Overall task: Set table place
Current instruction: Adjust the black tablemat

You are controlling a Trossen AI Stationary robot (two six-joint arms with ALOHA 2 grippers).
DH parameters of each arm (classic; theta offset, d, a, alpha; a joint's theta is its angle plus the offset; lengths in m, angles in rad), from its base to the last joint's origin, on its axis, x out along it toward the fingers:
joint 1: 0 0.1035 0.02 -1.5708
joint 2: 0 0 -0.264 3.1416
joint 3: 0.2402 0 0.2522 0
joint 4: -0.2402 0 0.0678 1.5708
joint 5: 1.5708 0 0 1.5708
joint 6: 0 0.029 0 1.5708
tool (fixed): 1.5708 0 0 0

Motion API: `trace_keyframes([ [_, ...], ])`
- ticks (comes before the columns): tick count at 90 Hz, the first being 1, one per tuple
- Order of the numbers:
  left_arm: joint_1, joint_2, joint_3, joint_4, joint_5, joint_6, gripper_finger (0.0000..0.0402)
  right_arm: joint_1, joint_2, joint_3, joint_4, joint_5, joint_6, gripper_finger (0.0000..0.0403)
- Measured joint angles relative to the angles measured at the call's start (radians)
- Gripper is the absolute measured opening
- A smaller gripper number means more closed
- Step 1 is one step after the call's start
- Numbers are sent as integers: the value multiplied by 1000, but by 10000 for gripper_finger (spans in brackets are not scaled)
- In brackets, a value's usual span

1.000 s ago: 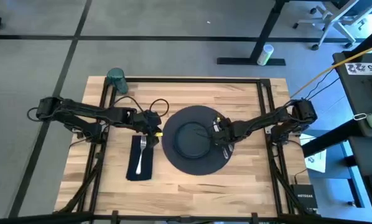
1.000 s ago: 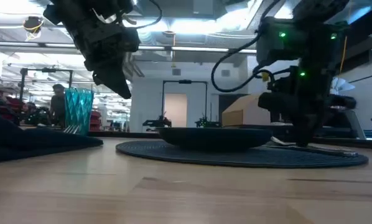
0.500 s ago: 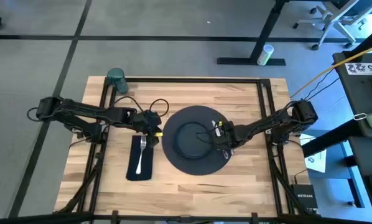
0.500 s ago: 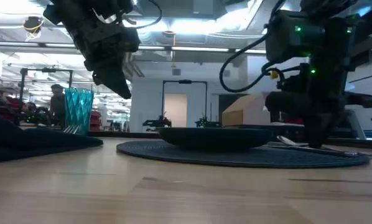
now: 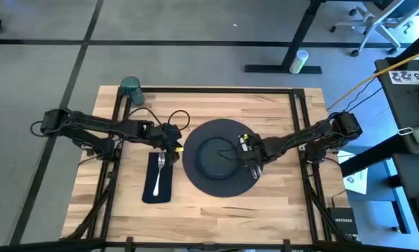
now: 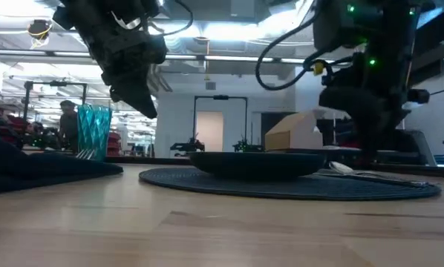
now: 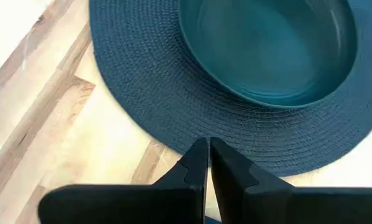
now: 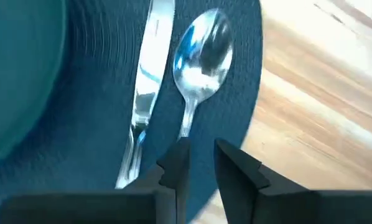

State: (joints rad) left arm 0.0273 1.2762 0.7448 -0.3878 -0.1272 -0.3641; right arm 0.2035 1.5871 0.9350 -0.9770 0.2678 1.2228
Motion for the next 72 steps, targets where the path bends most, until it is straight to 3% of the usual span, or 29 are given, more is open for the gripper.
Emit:
trace_keyframes([
  [17,2,1,-28,2,-28,-22,1,-1,0,-56,-2,-14,-103,5],
  [44,49,1,-106,3,-34,-75,1,0,0,-167,107,-45,-118,1],
  [72,54,2,-141,23,-34,-95,1,61,-3,-174,123,-117,-109,0],
])
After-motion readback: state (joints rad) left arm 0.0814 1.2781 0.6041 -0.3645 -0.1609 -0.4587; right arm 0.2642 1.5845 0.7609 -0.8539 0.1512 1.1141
